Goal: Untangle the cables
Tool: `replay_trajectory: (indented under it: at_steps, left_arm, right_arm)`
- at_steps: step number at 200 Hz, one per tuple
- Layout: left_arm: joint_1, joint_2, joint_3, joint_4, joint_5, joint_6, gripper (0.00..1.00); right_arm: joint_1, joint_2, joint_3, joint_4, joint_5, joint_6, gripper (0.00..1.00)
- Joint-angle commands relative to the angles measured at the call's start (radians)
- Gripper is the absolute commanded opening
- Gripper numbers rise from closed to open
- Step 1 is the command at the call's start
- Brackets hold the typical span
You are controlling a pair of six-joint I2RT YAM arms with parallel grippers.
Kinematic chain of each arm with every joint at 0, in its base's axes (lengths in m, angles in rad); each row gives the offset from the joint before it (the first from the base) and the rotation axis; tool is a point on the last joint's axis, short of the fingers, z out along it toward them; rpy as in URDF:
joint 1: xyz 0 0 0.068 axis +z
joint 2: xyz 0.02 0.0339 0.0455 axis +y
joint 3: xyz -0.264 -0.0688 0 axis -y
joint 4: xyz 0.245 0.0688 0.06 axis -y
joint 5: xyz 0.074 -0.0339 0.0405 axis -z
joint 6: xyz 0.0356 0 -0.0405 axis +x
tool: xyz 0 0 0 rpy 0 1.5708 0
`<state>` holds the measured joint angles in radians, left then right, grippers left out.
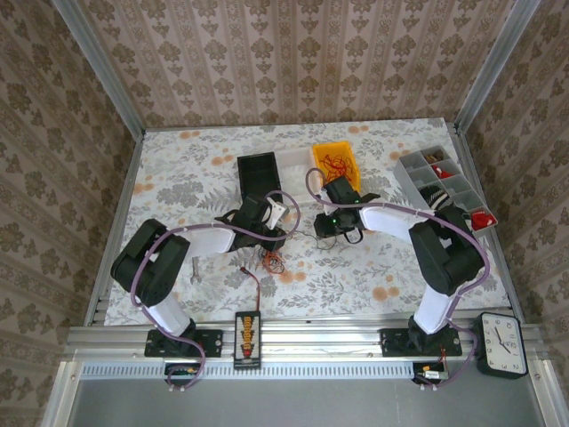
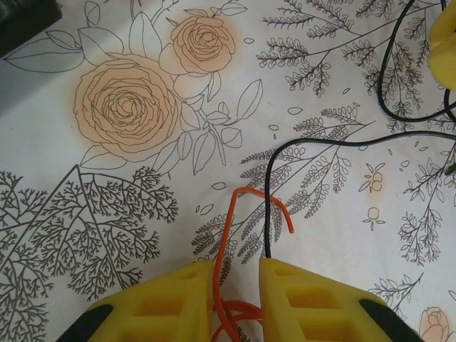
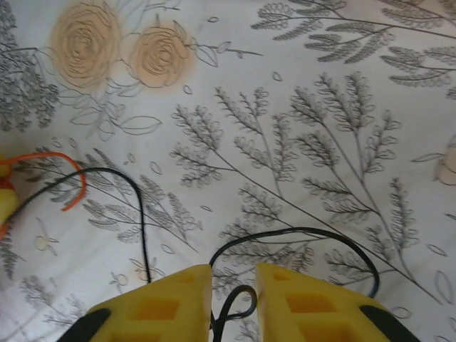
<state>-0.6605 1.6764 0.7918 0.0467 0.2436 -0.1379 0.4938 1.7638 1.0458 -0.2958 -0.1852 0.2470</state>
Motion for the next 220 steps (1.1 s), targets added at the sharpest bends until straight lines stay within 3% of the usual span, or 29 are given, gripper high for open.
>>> replay_trajectory:
  at_steps: [1, 34, 130, 220]
  left_arm:
    - [-0.007, 0.011, 0.006, 0.005, 0.014, -0.005, 0.24]
    - [-0.008, 0.011, -0.002, 0.011, 0.011, -0.009, 0.24]
    - [-0.01, 0.016, 0.003, 0.013, 0.01, -0.016, 0.24]
    - [-0.009, 0.023, -0.003, 0.025, 0.008, -0.023, 0.24]
  right_arm:
    - [0.009, 0.017, 0.025, -0.04, -0.078, -0.027, 0.32]
    - [0.033, 0.04, 0.037, -0.075, -0.081, -0.056, 0.4]
    - [0.107, 0.079, 0.075, -0.13, -0.013, -0.108, 0.42]
    - [0.122, -0.032, 0.021, -0.133, -0.143, -0.14, 0.49]
